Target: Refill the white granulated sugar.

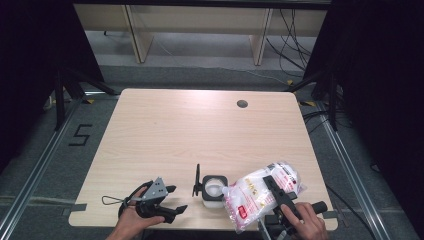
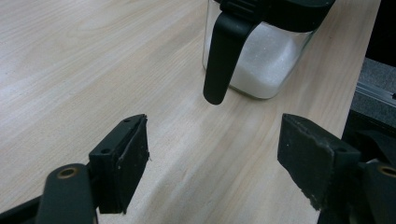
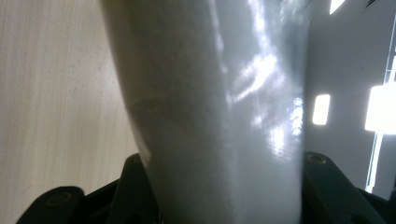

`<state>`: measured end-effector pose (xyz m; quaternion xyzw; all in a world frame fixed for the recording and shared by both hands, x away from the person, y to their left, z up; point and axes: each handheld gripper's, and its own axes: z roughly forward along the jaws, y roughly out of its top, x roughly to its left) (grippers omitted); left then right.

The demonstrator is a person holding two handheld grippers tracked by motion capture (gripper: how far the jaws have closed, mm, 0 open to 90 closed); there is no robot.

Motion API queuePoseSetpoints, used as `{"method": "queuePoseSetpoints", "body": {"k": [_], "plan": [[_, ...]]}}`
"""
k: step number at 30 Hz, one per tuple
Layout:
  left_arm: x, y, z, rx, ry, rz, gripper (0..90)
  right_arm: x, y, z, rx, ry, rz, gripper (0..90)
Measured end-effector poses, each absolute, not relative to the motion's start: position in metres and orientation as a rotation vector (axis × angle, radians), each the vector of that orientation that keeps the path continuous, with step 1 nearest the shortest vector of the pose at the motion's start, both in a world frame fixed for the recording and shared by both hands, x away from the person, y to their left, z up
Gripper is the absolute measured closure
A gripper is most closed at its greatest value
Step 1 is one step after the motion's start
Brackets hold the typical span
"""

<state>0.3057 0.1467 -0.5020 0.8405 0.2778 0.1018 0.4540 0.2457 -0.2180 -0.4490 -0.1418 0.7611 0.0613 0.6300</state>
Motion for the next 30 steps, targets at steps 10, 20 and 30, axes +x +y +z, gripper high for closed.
{"method": "queuePoseSetpoints", "body": {"k": [10,20,30], "plan": [[0.305,0.146,-0.502,2.073,0.697,0.243,24.0,0.247,-0.219,-0.453,-0.297,1.773,0.193,60.3],[0.306,0.146,-0.502,2.068,0.689,0.248,24.0,0.248,-0.220,-0.456,-0.224,1.799,0.276,60.9],[0.304,0.147,-0.502,2.071,0.696,0.252,24.0,0.251,-0.219,-0.456,-0.274,1.791,0.250,61.4]]}}
